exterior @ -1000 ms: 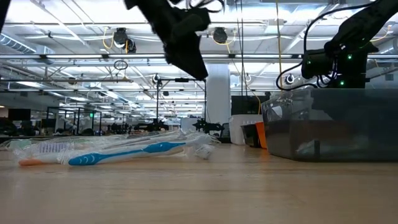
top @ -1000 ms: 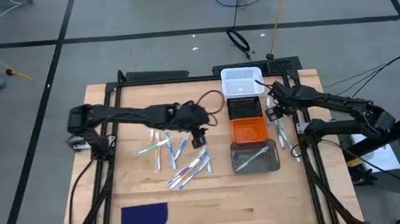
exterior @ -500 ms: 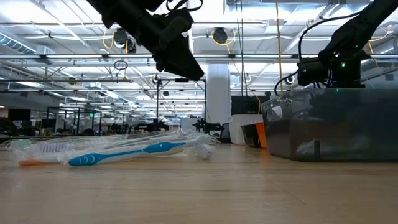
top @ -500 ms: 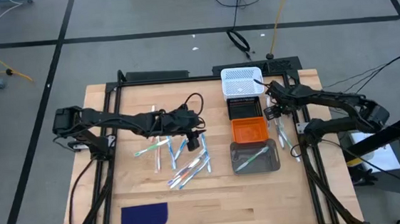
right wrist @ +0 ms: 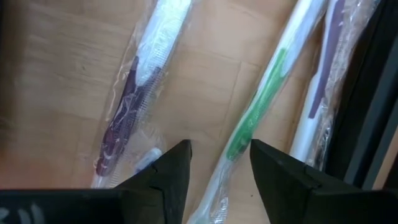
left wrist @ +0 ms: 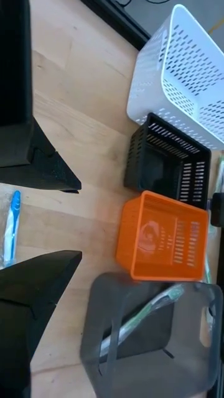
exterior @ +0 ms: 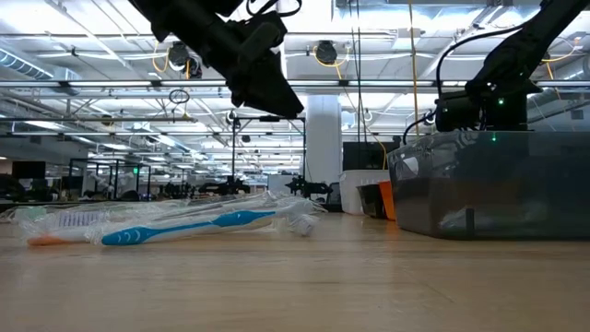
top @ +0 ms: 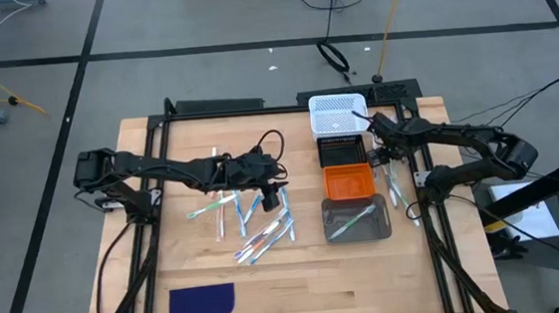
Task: Pick & Place Toothbrushes
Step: Put the green toothbrush into the gray bin
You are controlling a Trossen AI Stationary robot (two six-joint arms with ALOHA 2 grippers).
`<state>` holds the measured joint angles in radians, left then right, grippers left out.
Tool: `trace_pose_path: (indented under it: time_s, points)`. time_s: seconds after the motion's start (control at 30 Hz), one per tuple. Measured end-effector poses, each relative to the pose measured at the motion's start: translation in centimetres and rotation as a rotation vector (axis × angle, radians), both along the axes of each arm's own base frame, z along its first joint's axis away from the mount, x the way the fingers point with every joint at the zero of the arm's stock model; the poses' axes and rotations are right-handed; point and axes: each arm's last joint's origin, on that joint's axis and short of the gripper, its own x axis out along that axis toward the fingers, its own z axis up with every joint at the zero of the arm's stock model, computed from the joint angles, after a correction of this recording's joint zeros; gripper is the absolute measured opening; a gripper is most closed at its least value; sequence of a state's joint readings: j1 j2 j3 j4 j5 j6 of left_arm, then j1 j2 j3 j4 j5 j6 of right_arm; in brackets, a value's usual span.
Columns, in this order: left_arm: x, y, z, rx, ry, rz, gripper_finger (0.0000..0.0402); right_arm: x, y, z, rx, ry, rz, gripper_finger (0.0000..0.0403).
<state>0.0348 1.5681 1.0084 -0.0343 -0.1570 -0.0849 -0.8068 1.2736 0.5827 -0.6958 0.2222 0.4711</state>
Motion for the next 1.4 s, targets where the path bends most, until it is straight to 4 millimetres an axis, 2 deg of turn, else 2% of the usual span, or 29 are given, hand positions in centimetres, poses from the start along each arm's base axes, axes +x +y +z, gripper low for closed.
trace_pose_path:
  time_s: [0.17, 0.3, 0.6, 0.83, 1.07, 1.4]
  points:
    - [0.2, -0.4, 0.2, 0.001, -0.026, -0.013, 0.0170, -0.2, -0.1, 0.0, 0.003, 0.005, -0.011, 0.0158]
    - [0.2, -0.6, 0.3, 0.001, -0.038, -0.020, 0.0170, -0.2, -0.1, 0.0, 0.005, 0.006, -0.006, 0.0135]
    - [0.2, -0.6, 0.3, 0.000, -0.039, -0.019, 0.0170, -0.4, 0.0, 0.1, -0.018, 0.043, 0.025, 0.0014]
    - [0.3, -0.6, 0.4, -0.005, -0.054, -0.015, 0.0170, -1.0, 0.1, 1.4, -0.083, 0.063, 0.009, 0.0008]
    - [0.6, -0.6, 0.9, -0.026, -0.111, -0.001, 0.0170, -1.1, 0.6, 4.2, -0.179, -0.072, 0.022, 0.0004]
    - [1.2, -0.6, 2.3, -0.037, -0.279, 0.005, 0.0170, -1.1, 2.3, 8.0, -0.295, -0.470, 0.150, 0.0002]
